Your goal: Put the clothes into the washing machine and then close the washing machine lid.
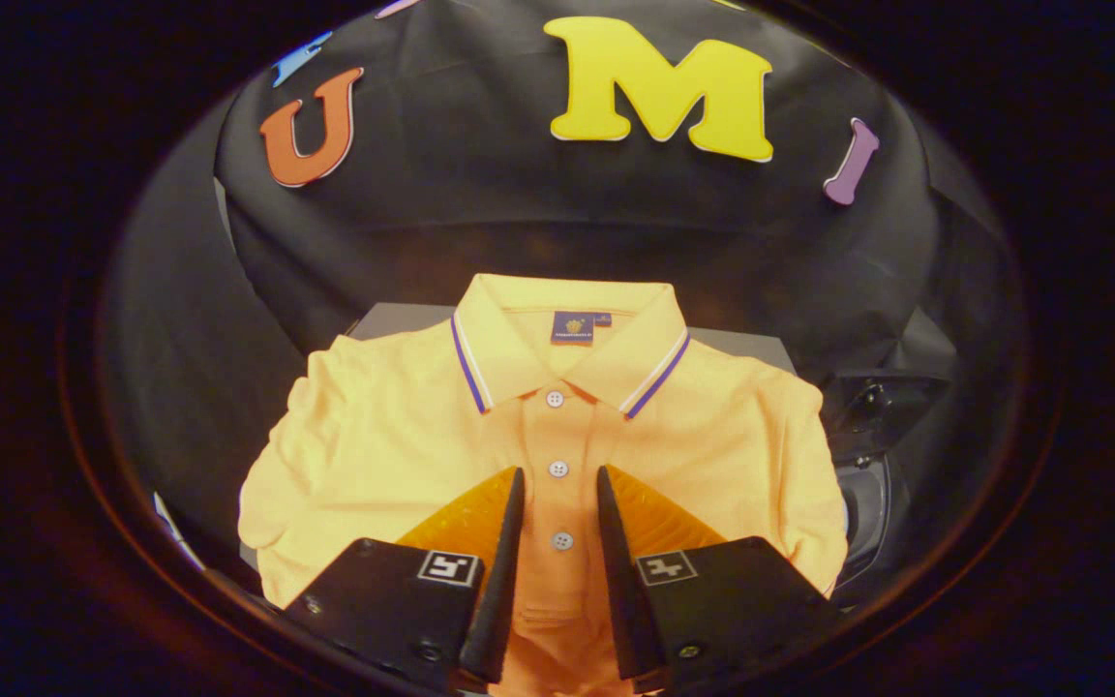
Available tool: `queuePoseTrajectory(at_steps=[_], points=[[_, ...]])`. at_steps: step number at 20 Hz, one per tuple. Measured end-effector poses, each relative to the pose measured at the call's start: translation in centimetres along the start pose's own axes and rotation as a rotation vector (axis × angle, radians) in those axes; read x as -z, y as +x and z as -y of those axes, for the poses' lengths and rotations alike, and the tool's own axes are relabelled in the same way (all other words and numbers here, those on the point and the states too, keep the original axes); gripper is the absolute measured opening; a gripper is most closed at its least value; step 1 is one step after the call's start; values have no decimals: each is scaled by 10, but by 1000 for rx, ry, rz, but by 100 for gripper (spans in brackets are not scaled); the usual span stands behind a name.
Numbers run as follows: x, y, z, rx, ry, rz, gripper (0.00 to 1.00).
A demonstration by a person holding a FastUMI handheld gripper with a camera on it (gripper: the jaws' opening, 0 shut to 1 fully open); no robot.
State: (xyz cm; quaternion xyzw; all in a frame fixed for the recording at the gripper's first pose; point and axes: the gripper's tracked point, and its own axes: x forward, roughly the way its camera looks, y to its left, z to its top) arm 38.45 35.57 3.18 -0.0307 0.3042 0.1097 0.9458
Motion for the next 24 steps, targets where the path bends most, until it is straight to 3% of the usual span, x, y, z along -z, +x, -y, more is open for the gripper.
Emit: queuePoseTrajectory(at_steps=[1,2,4,13,24], points=[[-1,-2,2,-14,-21,21,42],[-1,2,2,-25,-20,37,24],[-1,2,4,-52,-24,51,12],[-9,-11,6,-203,83,126,5],[-39,-103,26,-255,81,369,5]])
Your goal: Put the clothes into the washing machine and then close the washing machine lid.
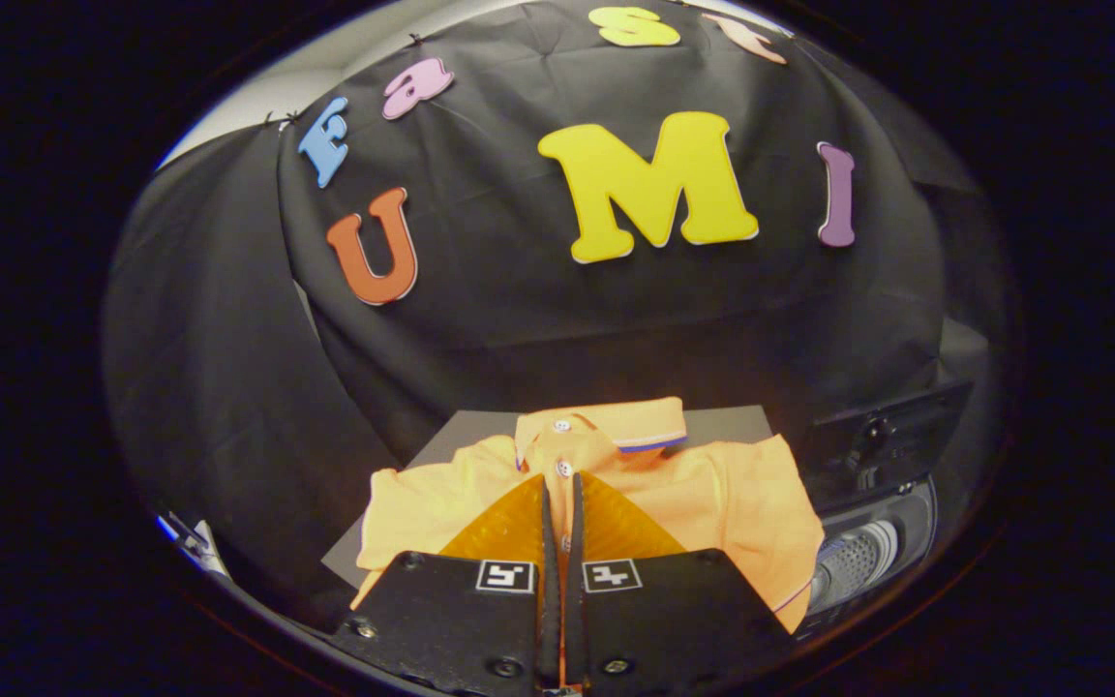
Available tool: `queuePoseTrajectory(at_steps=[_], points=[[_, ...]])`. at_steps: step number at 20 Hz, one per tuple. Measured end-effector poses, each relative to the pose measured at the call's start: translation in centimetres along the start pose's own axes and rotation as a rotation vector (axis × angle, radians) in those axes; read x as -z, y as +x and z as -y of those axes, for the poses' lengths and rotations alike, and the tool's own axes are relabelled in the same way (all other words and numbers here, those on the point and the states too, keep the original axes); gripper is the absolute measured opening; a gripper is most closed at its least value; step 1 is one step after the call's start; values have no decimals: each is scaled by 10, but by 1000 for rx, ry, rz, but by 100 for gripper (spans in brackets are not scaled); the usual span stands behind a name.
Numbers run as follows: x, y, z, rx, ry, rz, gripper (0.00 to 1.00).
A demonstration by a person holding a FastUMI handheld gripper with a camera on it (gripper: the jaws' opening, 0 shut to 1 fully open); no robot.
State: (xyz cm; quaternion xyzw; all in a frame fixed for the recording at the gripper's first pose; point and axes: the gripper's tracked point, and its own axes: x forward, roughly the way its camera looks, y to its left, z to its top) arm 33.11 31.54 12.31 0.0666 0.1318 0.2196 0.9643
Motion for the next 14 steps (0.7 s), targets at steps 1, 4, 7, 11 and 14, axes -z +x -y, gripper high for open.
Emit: queuePoseTrajectory(at_steps=[1,4,7,11,14], points=[[-7,-10,3,2,-9,26,5],[-32,-38,7,12,-20,101,5],[-58,-68,14,34,-46,175,5],[-89,-114,28,67,-46,259,5],[-111,-145,46,100,-69,316,5]])
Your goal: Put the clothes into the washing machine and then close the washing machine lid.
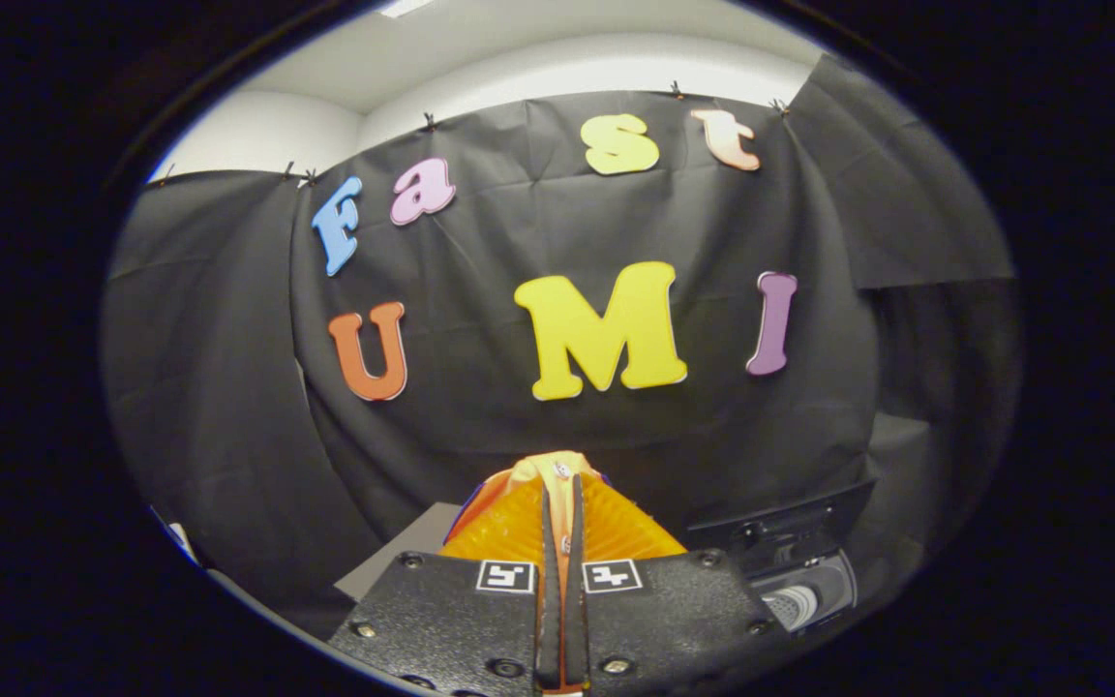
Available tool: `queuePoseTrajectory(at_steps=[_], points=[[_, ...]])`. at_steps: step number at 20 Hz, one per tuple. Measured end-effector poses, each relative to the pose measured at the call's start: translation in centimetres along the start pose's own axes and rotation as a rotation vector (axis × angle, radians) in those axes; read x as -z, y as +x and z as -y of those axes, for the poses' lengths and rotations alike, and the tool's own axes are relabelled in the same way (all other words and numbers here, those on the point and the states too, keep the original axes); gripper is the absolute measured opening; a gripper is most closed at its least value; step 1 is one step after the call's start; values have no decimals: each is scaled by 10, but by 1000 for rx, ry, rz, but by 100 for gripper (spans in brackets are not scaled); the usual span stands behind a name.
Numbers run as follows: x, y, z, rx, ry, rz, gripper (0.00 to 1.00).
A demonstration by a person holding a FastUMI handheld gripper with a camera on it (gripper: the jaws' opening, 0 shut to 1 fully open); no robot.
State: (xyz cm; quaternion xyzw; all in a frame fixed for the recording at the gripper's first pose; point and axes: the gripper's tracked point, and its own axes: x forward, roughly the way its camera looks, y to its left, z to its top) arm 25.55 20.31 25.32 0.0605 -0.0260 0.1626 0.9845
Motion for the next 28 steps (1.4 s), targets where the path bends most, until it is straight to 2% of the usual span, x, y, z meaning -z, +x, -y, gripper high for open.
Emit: queuePoseTrajectory(at_steps=[5,11,19,28], points=[[-26,-21,54,77,6,29,5],[-23,-26,134,147,-1,3,5],[38,0,232,169,7,-116,5],[156,43,288,136,26,-341,5]])
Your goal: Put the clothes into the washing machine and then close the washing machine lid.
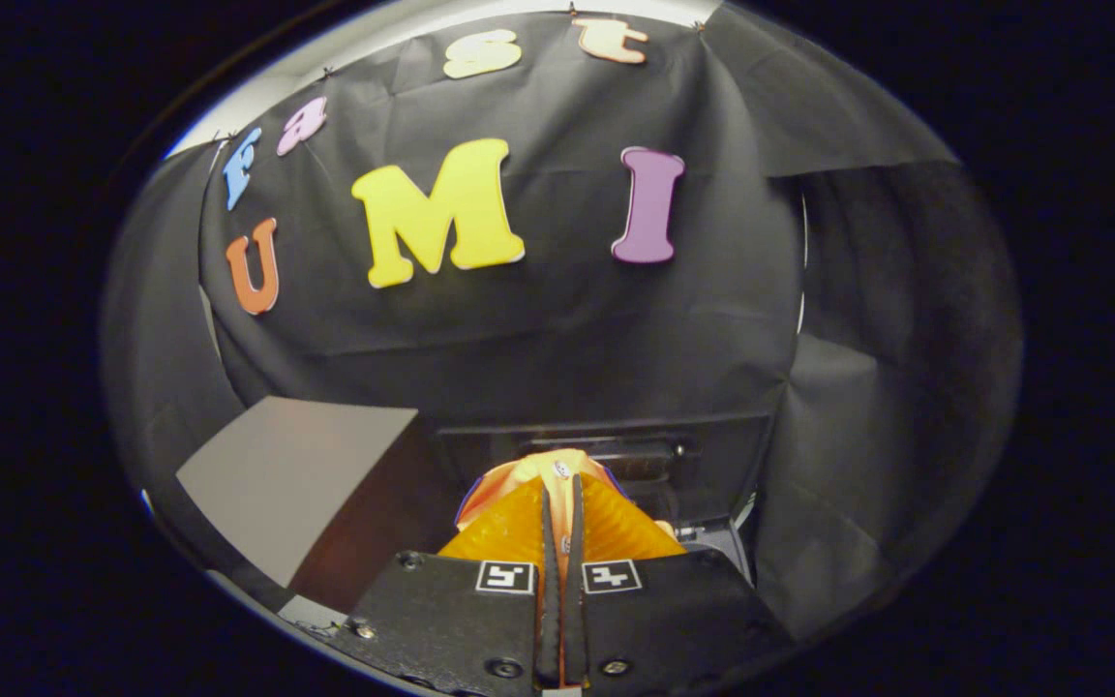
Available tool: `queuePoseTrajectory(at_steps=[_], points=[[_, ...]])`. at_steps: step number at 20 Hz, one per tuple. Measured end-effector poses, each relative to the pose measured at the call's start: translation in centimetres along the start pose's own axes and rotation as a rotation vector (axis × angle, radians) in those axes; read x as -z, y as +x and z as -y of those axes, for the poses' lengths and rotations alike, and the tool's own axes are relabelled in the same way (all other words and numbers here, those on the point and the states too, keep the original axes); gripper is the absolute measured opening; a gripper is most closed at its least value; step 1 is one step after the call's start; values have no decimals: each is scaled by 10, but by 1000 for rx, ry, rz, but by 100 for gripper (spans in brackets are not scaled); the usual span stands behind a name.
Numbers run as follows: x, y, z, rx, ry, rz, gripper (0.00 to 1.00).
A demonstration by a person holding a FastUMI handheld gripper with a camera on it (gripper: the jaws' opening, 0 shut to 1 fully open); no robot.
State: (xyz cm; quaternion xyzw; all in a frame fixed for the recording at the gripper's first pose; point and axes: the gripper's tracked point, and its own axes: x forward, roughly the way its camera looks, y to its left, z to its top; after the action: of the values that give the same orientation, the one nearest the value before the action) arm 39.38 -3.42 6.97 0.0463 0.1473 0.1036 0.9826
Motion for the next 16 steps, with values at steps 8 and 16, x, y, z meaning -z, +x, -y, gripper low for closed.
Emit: queuePoseTrajectory(at_steps=[8,16], points=[[97,51,19,-3,-13,-222,5],[177,74,42,57,44,-459,5]])
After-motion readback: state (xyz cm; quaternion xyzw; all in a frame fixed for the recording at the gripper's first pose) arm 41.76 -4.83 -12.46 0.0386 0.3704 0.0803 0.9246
